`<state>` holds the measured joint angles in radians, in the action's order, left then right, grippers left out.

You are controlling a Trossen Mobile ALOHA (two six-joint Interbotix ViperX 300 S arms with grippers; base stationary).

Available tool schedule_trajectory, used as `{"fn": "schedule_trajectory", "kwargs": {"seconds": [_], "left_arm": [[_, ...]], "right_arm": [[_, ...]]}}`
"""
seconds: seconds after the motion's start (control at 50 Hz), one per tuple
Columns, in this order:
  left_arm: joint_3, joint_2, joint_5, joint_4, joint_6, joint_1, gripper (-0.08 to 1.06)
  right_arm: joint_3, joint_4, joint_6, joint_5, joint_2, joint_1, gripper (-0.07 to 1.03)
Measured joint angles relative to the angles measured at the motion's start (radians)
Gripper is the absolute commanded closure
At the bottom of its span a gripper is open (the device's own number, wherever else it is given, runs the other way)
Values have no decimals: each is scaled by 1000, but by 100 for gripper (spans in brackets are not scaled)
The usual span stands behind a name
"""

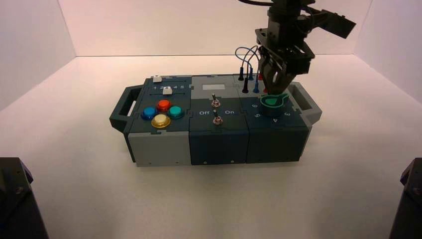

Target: Turn the knob to position 2.

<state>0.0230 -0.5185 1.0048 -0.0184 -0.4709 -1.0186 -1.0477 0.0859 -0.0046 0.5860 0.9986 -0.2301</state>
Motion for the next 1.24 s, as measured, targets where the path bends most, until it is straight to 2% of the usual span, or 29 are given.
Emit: {"fn": "schedule_trajectory", "kwargs": {"seconds": [0.28, 0.62, 1.06, 1.24], "left_arm": [[-8, 21, 6, 6, 0, 51, 101], [-61, 110, 61, 6, 12, 40, 101], [-189, 249, 81, 3, 75, -2, 101], [-204, 258, 81, 3, 89, -2, 101]], "right_arm": [[-3, 2, 0, 0, 0, 0, 99], [-6, 3, 0, 0, 0, 0, 99], [-8, 14, 0, 0, -3, 0, 99], [-9, 15, 0, 0, -6, 0, 99]]}}
